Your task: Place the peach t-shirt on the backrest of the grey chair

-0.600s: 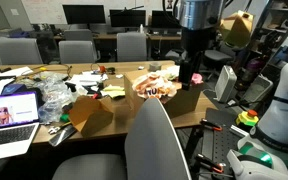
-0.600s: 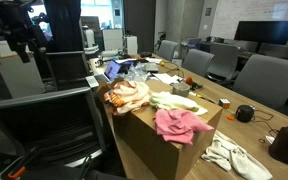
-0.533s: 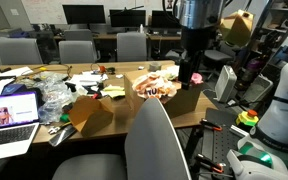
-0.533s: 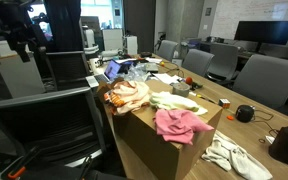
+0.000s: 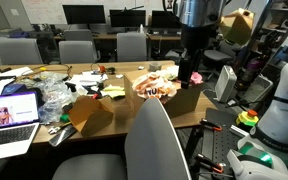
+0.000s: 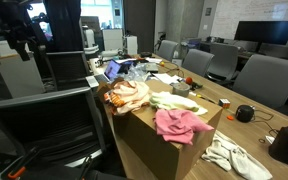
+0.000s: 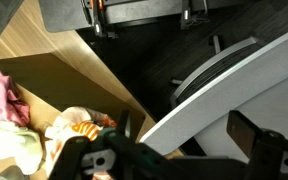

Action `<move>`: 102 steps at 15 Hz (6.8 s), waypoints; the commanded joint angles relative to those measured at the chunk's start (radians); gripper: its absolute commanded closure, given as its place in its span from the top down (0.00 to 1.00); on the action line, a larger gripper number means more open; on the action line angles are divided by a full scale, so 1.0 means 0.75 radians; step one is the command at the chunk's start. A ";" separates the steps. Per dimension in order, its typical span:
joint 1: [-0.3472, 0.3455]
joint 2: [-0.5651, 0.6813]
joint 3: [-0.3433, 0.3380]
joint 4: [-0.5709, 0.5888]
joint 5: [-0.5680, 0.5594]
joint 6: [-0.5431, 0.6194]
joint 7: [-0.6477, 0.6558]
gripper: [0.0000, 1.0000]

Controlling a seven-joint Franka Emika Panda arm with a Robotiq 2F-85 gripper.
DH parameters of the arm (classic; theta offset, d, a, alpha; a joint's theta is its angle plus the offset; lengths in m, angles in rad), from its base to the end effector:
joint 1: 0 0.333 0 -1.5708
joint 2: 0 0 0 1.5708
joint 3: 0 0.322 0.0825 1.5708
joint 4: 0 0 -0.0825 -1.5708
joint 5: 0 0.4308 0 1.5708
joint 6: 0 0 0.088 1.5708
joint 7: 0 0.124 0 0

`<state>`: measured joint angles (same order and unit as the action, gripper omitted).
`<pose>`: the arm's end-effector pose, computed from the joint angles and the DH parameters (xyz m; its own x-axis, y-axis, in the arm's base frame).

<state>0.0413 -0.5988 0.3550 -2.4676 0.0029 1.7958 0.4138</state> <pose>0.3741 0.1575 0.4534 0.9960 -0.0877 -0.0142 -0.0826 -0.9726 0.2172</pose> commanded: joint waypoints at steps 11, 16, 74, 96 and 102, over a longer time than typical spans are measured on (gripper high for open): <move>-0.061 0.129 -0.060 0.076 -0.166 -0.008 0.154 1.00; -0.104 0.253 -0.103 0.173 -0.259 0.027 0.248 1.00; -0.087 1.160 -0.632 0.330 -0.434 0.896 1.343 0.96; -0.070 0.692 -0.578 0.153 -0.312 0.687 1.244 0.05; -0.075 0.425 -0.457 0.136 -0.325 0.416 1.196 0.05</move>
<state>-0.0151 -0.1690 -0.0325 -2.3415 -0.2292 2.1908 1.3457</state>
